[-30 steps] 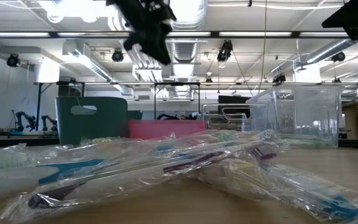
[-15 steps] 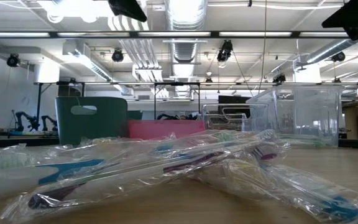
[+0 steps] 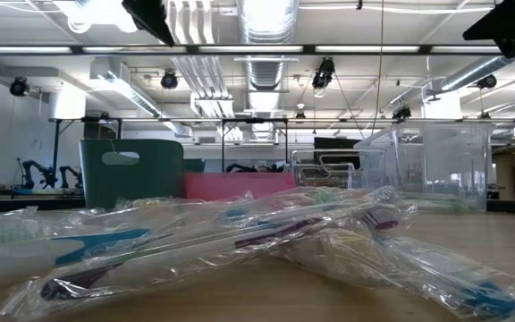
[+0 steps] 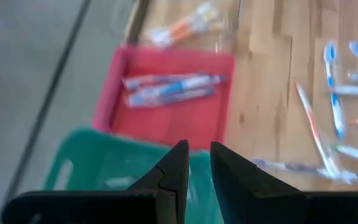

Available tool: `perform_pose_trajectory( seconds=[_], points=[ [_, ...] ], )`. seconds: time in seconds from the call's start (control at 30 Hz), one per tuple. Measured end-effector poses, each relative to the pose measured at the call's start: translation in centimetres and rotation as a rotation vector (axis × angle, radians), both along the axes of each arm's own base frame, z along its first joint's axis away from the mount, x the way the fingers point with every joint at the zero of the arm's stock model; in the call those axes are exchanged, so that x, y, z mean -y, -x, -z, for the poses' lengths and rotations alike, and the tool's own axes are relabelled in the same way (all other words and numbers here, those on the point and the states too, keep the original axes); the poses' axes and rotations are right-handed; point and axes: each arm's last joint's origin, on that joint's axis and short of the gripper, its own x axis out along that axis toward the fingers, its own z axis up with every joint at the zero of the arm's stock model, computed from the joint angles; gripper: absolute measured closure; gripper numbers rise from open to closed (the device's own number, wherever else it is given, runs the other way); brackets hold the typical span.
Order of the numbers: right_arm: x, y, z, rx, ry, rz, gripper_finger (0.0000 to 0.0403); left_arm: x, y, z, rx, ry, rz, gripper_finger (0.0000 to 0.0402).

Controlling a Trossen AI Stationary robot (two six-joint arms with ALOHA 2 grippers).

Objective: Pick & Place Toothbrushes
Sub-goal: Put the violet toothbrush into the green bin

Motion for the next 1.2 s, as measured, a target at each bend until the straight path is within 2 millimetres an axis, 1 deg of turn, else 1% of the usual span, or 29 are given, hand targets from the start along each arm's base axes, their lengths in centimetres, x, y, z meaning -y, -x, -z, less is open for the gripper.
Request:
perform_pose_trajectory(
  seconds=[0.17,0.3,0.4,0.5,0.6,0.7,0.8,0.93,1.1,1.2],
  points=[
    [0.0,0.0,0.0,0.0,0.0,0.0,0.0394,0.4,0.2,0.3,-0.015,0.08,-0.063,0.033],
    [0.0,0.0,0.0,0.0,0.0,0.0,0.0394,0.8,0.3,0.6,-0.052,0.096,-0.053,0.033],
    [0.0,0.0,0.0,0.0,0.0,0.0,0.0394,1.1,0.2,0.7,-0.081,0.06,0.014,0.033],
    [0.0,0.0,0.0,0.0,0.0,0.0,0.0394,1.4,-0.1,1.0,-0.127,-0.014,0.13,0.033],
    [0.0,0.0,0.0,0.0,0.0,0.0,0.0394,1.5,-0.2,1.7,-0.184,-0.075,0.234,0.033],
    [0.0,0.0,0.0,0.0,0.0,-0.001,0.0394,2.2,-0.5,2.7,-0.241,-0.101,0.323,0.033],
    [0.0,0.0,0.0,0.0,0.0,0.0,0.0394,3.4,-0.9,3.4,-0.262,-0.095,0.368,0.0333],
    [0.0,0.0,0.0,0.0,0.0,-0.001,0.0394,5.5,-1.2,4.2,-0.288,-0.121,0.344,0.0341],
    [0.0,0.0,0.0,0.0,0.0,-0.001,0.0394,8.7,-1.4,5.2,-0.287,-0.1,0.367,0.0351],
    [0.0,0.0,0.0,0.0,0.0,0.0,0.0394,10.5,-1.5,6.3,-0.275,-0.069,0.392,0.0354]
  ],
)
